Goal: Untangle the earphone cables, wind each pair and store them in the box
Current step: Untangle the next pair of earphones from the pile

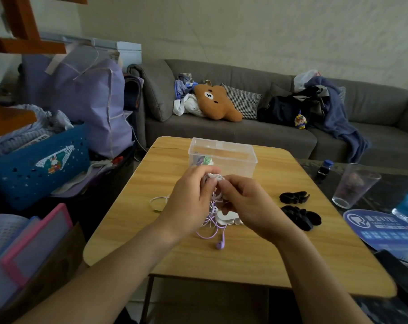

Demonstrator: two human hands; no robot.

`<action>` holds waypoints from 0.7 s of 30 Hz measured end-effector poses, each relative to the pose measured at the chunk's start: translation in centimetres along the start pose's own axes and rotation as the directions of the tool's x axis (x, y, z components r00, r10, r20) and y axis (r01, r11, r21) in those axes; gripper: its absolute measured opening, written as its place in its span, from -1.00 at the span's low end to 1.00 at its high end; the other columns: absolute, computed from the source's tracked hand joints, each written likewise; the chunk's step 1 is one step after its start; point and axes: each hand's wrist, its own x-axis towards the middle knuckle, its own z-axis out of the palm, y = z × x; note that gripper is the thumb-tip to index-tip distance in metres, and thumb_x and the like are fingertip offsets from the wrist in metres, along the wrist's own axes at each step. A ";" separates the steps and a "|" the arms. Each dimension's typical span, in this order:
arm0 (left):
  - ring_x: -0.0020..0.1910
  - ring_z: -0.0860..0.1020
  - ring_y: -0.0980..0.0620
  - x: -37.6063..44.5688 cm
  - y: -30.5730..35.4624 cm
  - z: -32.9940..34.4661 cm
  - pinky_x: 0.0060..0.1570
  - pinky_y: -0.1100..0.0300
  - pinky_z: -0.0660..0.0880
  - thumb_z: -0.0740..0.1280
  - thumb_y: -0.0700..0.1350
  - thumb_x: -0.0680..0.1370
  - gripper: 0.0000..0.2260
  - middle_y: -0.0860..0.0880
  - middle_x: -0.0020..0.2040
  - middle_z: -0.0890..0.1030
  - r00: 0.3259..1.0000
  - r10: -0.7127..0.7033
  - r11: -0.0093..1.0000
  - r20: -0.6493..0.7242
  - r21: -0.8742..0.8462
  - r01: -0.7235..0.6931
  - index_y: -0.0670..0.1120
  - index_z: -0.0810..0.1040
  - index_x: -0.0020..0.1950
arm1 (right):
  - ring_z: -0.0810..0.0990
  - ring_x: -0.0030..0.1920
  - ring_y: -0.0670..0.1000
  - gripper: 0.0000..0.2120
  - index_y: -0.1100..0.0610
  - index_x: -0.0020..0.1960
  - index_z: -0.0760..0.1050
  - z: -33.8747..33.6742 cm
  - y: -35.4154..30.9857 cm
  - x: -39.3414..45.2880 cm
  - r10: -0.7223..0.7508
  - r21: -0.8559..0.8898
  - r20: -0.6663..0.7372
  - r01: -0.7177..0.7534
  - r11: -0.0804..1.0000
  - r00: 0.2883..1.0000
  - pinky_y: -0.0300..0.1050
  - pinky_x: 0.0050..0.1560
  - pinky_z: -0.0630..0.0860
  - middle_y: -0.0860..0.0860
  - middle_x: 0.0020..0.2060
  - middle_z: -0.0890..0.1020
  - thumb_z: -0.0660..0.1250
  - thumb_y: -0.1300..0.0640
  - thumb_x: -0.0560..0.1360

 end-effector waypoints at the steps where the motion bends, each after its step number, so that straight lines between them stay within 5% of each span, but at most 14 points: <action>1: 0.03 0.55 0.20 -0.1 0.1 0.3 -0.01 0.40 0.47 0.25 -0.12 0.65 -0.78 0.06 0.10 0.56 0.999 0.033 0.999 0.006 0.030 -0.033 -0.05 0.54 0.28 | 0.53 -0.29 -0.01 -0.73 0.25 0.03 0.57 -0.5 -0.1 -0.2 -0.001 -0.072 0.022 0.003 0.997 1.000 -0.02 -0.17 0.54 0.11 -0.26 0.58 0.19 0.09 0.67; 5: -0.01 0.55 0.13 -0.3 0.2 1.9 0.00 0.30 0.47 0.30 -0.07 0.63 -0.74 0.01 0.06 0.56 0.998 0.056 0.996 0.036 0.067 -0.059 -0.07 0.48 0.30 | 0.60 -0.28 -0.03 -0.75 0.09 -0.03 0.56 -2.9 -0.2 -1.6 0.025 -0.326 -0.074 -0.048 0.944 0.997 0.02 -0.15 0.59 0.05 -0.25 0.64 0.16 0.03 0.67; 9: 0.00 0.45 0.12 0.1 -0.6 2.5 -0.03 0.32 0.36 0.32 -0.08 0.60 -0.79 0.04 0.02 0.50 0.985 0.092 0.972 0.149 0.200 -0.121 -0.06 0.52 0.22 | 0.56 -0.26 0.03 -0.72 0.10 -0.01 0.48 -6.0 1.9 -2.0 0.136 -0.323 -0.350 -0.256 0.911 0.927 -0.12 -0.30 0.46 0.08 -0.24 0.60 0.06 0.01 0.70; 14: 0.22 0.36 -0.03 0.1 -1.0 3.9 0.17 0.11 0.28 0.27 0.08 0.61 -0.68 0.03 0.19 0.52 0.871 0.013 0.709 0.492 0.609 -0.355 -0.02 0.49 0.30 | 0.52 -0.21 0.11 -0.66 0.19 0.02 0.49 -9.3 5.9 -2.0 0.255 -0.325 -0.547 -0.482 0.813 0.797 -0.06 -0.30 0.36 0.12 -0.22 0.55 0.02 0.03 0.70; 17: 0.19 0.38 -0.03 0.5 -0.9 4.6 0.15 0.08 0.28 0.26 0.05 0.61 -0.76 0.04 0.16 0.57 0.876 0.019 0.642 0.482 0.666 -0.380 0.00 0.54 0.22 | 0.54 -0.07 0.17 -0.68 0.23 0.07 0.47 -10.7 6.6 -2.5 0.239 -0.301 -0.637 -0.522 0.798 0.733 0.05 -0.05 0.47 0.18 -0.08 0.57 0.01 0.07 0.70; 21: 0.05 0.43 0.01 0.9 -0.8 5.3 0.05 0.13 0.32 0.24 -0.03 0.64 -0.80 0.05 -0.01 0.65 0.926 0.106 0.743 0.362 0.590 -0.316 -0.02 0.65 0.05 | 0.53 0.06 0.25 -0.74 0.26 0.06 0.47 -11.5 7.0 -3.3 0.238 -0.395 -0.633 -0.572 0.719 0.737 0.19 0.22 0.43 0.25 0.03 0.57 0.03 0.21 0.68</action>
